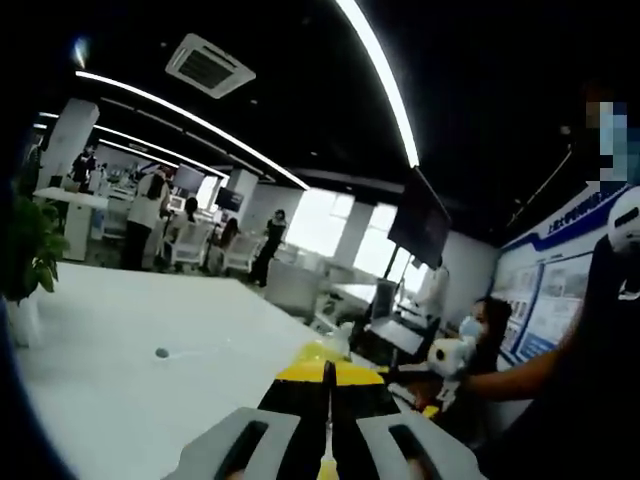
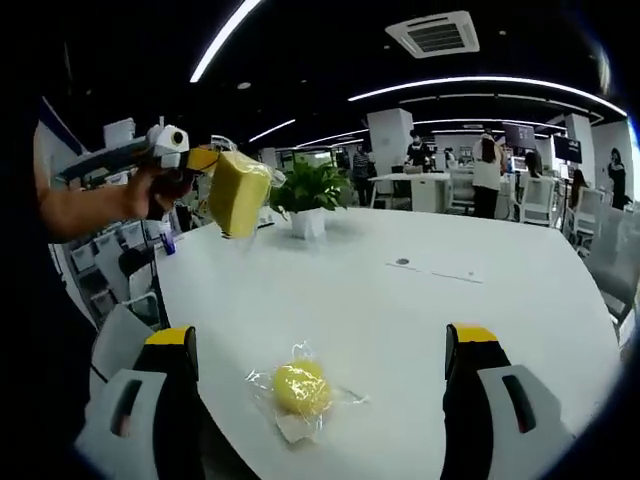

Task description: Compare the silicone blocks by pressing each to a similar depth, holding the contact briefly, and releasing to observe deformation and rebound differences across the visible hardness samples.

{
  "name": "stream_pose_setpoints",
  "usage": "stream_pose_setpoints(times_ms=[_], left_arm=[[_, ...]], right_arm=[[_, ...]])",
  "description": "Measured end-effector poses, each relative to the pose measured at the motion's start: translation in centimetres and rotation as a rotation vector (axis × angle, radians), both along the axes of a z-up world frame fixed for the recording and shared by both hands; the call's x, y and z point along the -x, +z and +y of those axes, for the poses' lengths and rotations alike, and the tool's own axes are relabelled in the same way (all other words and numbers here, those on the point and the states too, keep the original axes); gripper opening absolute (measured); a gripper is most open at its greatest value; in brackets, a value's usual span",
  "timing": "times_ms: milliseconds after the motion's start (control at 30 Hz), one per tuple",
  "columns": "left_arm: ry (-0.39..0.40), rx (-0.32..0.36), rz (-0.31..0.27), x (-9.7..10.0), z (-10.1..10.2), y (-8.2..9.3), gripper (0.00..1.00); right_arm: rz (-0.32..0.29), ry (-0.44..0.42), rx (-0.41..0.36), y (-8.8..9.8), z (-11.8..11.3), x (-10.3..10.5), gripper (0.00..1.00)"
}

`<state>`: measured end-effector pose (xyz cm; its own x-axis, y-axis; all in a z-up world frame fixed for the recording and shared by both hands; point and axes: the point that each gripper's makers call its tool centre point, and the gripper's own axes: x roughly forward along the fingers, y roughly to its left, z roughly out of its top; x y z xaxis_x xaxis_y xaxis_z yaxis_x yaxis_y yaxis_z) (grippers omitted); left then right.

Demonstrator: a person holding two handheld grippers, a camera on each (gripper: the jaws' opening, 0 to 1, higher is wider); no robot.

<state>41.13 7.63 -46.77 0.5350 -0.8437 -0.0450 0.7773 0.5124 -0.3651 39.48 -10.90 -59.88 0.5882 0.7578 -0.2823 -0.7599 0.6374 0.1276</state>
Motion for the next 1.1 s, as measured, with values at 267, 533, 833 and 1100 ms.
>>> stream_pose_setpoints(times_ms=[267, 533, 833, 1100], left_arm=[[-0.072, 0.020, 0.000, 1.2, -1.4, 0.3, 0.00], [-0.124, 0.038, -0.008, 2.2, -2.8, 1.0, 0.00], [-0.184, 0.066, -0.013, 3.2, -4.4, 1.9, 0.00], [-0.209, 0.085, -0.018, 3.8, -4.9, 2.5, 0.00]], right_arm=[[0.002, 0.020, -0.054, 1.6, 0.8, -0.8, 0.96], [-0.014, 0.091, -0.098, 3.6, 3.2, -0.4, 0.96], [-0.042, 0.194, -0.183, 5.8, 6.8, 0.1, 0.96], [-0.051, 0.242, -0.216, 7.5, 8.4, 0.0, 0.96]])
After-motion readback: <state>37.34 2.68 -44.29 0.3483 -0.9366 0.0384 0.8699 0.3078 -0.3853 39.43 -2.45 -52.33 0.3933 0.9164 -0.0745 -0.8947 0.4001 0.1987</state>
